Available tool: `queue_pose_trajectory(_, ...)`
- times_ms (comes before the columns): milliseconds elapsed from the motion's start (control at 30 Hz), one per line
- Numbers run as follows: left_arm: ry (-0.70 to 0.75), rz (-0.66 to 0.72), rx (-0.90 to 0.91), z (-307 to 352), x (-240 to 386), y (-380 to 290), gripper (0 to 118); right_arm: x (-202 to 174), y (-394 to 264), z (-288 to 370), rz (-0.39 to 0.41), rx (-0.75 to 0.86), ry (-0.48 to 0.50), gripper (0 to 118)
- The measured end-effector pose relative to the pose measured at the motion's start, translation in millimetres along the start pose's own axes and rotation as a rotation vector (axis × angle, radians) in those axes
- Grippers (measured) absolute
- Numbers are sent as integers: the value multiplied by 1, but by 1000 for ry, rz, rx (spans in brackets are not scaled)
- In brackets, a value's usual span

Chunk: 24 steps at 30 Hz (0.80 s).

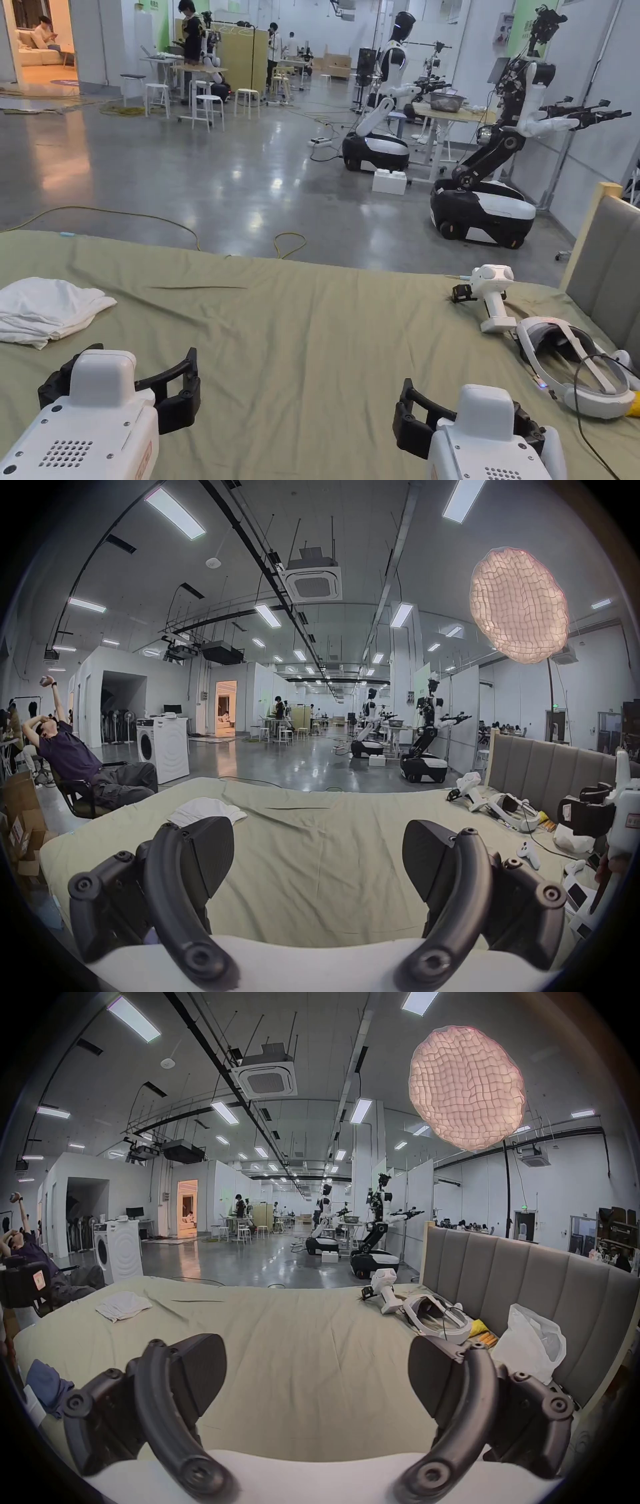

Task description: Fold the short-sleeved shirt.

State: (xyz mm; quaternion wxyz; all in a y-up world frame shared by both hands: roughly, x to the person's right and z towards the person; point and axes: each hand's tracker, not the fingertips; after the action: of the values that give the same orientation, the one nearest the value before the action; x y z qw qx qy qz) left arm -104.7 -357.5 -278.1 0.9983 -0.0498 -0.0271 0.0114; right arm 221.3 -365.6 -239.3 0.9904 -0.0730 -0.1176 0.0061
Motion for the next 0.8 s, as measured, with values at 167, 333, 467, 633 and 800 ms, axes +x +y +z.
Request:
queue_pose_trajectory(167,35,2,9,1,1,-1,104,3,5,3,-46,14,43,118)
queue_pose_trajectory(333,69,0,-1,0,0,3,104,-3,9,0,-38,17,22,118)
queue_pose_trajectory(467,68,-9,-24,-1,-2,3,104,2,12,-2,-148,-1,98,118)
queue_pose_trajectory(633,54,19,-50,-3,-6,2,104,0,18,-9,-201,-83,52,118)
queue_pose_trajectory(800,40,29,-50,-2,-9,0,104,-5,17,-14,-188,-117,0,118)
